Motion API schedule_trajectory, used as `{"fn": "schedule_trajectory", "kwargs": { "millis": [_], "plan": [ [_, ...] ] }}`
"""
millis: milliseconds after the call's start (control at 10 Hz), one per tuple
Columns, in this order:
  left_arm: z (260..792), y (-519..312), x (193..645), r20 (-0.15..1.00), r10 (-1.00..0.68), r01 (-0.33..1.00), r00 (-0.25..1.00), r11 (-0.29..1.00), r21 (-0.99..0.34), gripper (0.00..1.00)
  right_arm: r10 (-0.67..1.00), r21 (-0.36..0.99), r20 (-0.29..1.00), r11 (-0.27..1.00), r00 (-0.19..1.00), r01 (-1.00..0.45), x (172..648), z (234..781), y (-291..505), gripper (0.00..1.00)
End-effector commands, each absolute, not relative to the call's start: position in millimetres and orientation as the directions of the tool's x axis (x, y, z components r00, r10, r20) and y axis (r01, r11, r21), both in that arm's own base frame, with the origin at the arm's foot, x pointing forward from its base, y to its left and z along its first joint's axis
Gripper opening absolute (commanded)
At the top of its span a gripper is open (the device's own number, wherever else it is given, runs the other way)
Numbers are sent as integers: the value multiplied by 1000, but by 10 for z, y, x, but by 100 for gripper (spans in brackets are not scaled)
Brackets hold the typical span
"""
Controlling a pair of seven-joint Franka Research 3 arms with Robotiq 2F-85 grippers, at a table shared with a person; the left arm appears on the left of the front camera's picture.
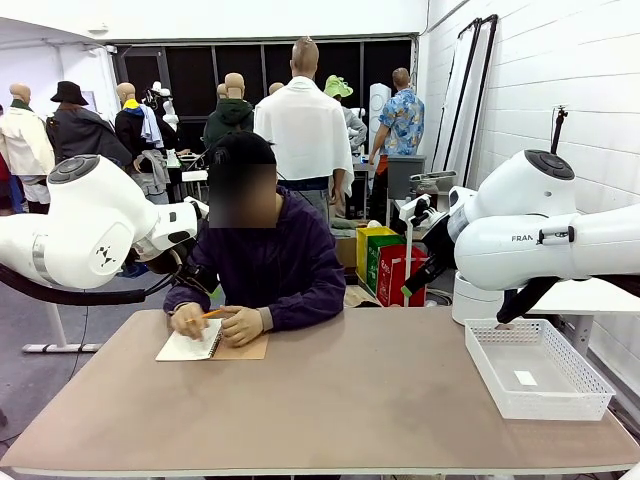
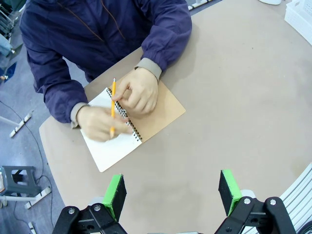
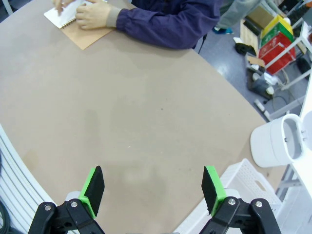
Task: Sort the paper based on its condition.
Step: If a person hands you a paper, place it in the Organizing basket , and if it's crumpled, put it in the Trash can.
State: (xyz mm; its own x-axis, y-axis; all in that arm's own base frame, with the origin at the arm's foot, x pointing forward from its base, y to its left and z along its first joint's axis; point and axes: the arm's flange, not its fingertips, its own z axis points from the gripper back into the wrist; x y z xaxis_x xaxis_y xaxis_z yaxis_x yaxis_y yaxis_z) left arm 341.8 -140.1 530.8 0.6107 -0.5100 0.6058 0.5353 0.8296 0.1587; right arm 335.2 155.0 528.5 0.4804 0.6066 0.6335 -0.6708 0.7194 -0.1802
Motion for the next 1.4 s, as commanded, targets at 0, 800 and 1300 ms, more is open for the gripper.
{"fn": "schedule_trajectory", "kwargs": {
  "millis": [0,800,1300],
  "plan": [
    [5298,-1395,3425,603,-511,535,612,830,160,100,605,-177,633,720,483,-671,3357,5279,1545,100],
    [5298,-1395,3425,603,-511,535,612,830,160,100,605,-177,633,720,483,-671,3357,5279,1545,100],
    [5298,-1395,3425,603,-511,535,612,830,160,100,605,-177,633,720,483,-671,3357,5279,1545,100]
  ]
}}
